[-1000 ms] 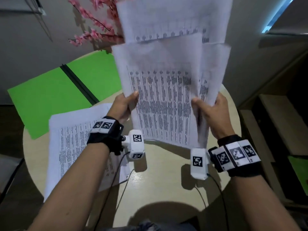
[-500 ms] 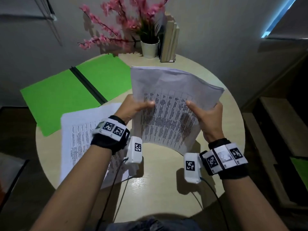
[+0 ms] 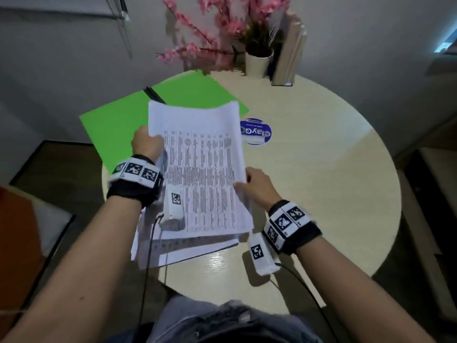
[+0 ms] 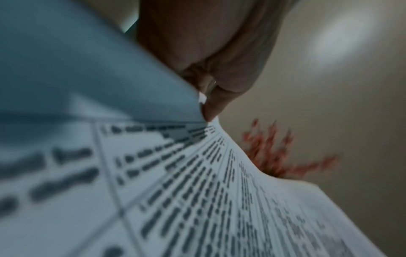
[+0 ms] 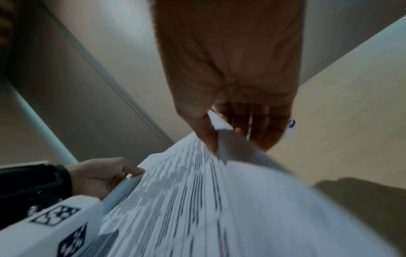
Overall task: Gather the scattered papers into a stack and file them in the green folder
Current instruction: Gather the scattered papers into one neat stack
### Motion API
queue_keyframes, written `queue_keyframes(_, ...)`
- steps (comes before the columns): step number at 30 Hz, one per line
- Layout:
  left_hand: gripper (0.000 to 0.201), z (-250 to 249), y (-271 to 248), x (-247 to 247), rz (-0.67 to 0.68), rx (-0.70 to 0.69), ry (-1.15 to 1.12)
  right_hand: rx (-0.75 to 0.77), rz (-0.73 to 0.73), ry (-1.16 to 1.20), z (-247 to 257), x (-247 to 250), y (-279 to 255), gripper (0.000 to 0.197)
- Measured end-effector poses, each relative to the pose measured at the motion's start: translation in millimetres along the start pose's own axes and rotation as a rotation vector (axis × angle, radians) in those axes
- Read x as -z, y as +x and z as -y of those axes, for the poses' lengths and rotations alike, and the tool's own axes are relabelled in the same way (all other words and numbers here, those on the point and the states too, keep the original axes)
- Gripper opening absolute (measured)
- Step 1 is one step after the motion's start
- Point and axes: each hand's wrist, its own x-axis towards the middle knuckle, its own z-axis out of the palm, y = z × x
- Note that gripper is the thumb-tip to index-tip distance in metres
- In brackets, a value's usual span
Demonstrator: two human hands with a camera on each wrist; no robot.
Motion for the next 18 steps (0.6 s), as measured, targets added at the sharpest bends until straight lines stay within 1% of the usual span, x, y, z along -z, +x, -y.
queue_keyframes(1, 0.042, 19, 1, 2, 0.004, 0.030, 0.096, -0.035, 0.098, -0.055, -3, -12, 4, 0.008)
queue_keyframes(2, 0.042, 35, 0, 4, 0.026, 0.048, 0.174, -0.079, 0.171, -0.109, -6, -22, 7, 0.011)
queue_keyframes(3, 0.044, 50, -3, 4, 0.068, 0.065, 0.236, -0.127, 0.221, -0.180, -8, -32, 8, 0.019)
queue_keyframes(4, 0.049, 64, -7, 3, 0.104, 0.123, 0.303, -0.162, 0.245, -0.262, -11, -41, 9, 0.030)
queue_keyframes(5, 0.058, 76, -9, 3, 0.143, 0.211, 0.373, -0.176, 0.244, -0.346, -13, -49, 9, 0.042)
queue_keyframes(6, 0.072, 85, -11, 2, 0.161, 0.319, 0.421, -0.171, 0.228, -0.421, -14, -55, 9, 0.051)
queue_keyframes(7, 0.083, 91, -15, 2, 0.170, 0.401, 0.453, -0.163, 0.208, -0.451, -14, -61, 9, 0.055)
queue_keyframes(8, 0.088, 96, -17, 1, 0.170, 0.443, 0.448, -0.150, 0.196, -0.434, -14, -66, 9, 0.056)
queue_keyframes(9, 0.084, 98, -20, -1, 0.164, 0.457, 0.403, -0.138, 0.199, -0.357, -12, -69, 9, 0.055)
queue_keyframes(10, 0.074, 99, -21, -4, 0.162, 0.449, 0.348, -0.135, 0.196, -0.237, -10, -69, 9, 0.051)
queue_keyframes(12, 0.049, 92, -24, -11, 0.164, 0.370, 0.297, -0.162, 0.147, 0.007, -8, -64, 4, 0.034)
queue_keyframes(13, 0.043, 86, -26, -15, 0.158, 0.304, 0.266, -0.170, 0.091, 0.072, -9, -57, 3, 0.027)
queue_keyframes(15, 0.039, 63, -31, -22, 0.140, 0.123, 0.146, -0.119, -0.058, 0.129, -10, -38, 0, 0.025)
queue_keyframes(18, 0.034, 10, -46, -27, 0.098, -0.162, -0.147, 0.058, -0.353, 0.212, -4, 5, -6, 0.023)
